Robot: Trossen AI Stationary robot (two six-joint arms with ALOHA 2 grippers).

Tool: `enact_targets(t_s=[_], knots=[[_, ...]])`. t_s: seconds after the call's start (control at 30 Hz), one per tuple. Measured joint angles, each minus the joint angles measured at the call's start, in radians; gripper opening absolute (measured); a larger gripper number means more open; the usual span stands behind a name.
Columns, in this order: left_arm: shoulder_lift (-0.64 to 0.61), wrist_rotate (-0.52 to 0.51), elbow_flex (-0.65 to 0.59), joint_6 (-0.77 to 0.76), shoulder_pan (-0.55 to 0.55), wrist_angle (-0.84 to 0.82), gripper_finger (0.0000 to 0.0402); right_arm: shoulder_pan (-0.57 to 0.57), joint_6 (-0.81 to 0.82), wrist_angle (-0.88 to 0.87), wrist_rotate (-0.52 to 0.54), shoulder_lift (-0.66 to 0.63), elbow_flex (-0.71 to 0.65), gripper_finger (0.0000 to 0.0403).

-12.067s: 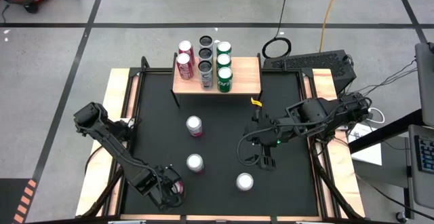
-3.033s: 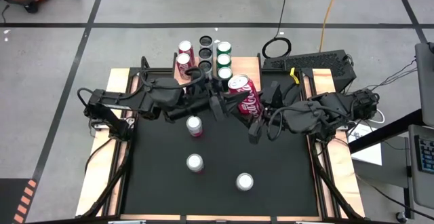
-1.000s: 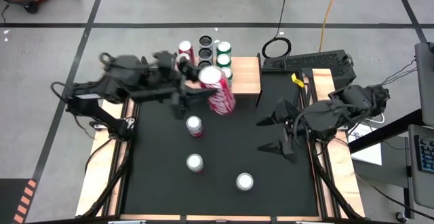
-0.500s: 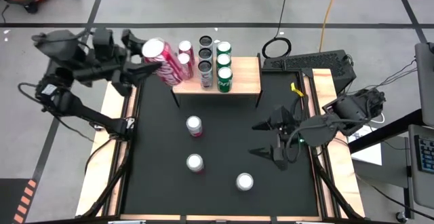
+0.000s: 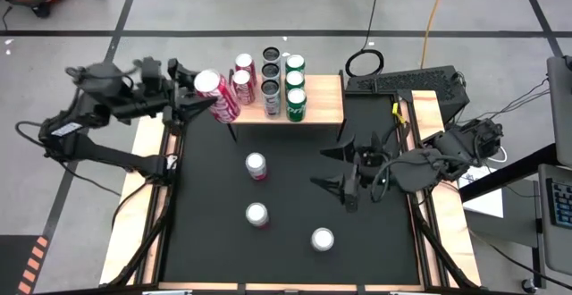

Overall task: Place canned beverage on shelf
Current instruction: Put the red white soda can aligned with the other red soda can on the shelf

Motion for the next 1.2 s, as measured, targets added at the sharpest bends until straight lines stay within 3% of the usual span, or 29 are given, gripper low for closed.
enact_targets(t_s=[0.17, 0.3, 0.7, 0.97, 1.2], knots=[[-0.072, 0.029, -0.215, -0.026, 0.048, 0.085, 0.0306, 0.000, 0.047, 0.009, 0.013, 0.026, 0.000, 0.0380], [-0.104, 0.108, -0.330, -0.025, 0.104, 0.139, 0.0306, 0.000, 0.074, 0.008, 0.015, 0.056, 0.000, 0.0380], [-0.114, 0.330, -0.506, 0.010, 0.353, 0.180, 0.0306, 0.001, 0.143, 0.076, 0.036, 0.148, 0.000, 0.0380], [-0.136, 0.520, -0.686, -0.052, 0.515, 0.417, 0.0306, 0.007, 0.163, 0.100, 0.038, 0.155, 0.000, 0.0380], [-0.131, 0.530, -0.764, -0.036, 0.544, 0.505, 0.0306, 0.007, 0.149, 0.098, 0.038, 0.155, 0.000, 0.0380]])
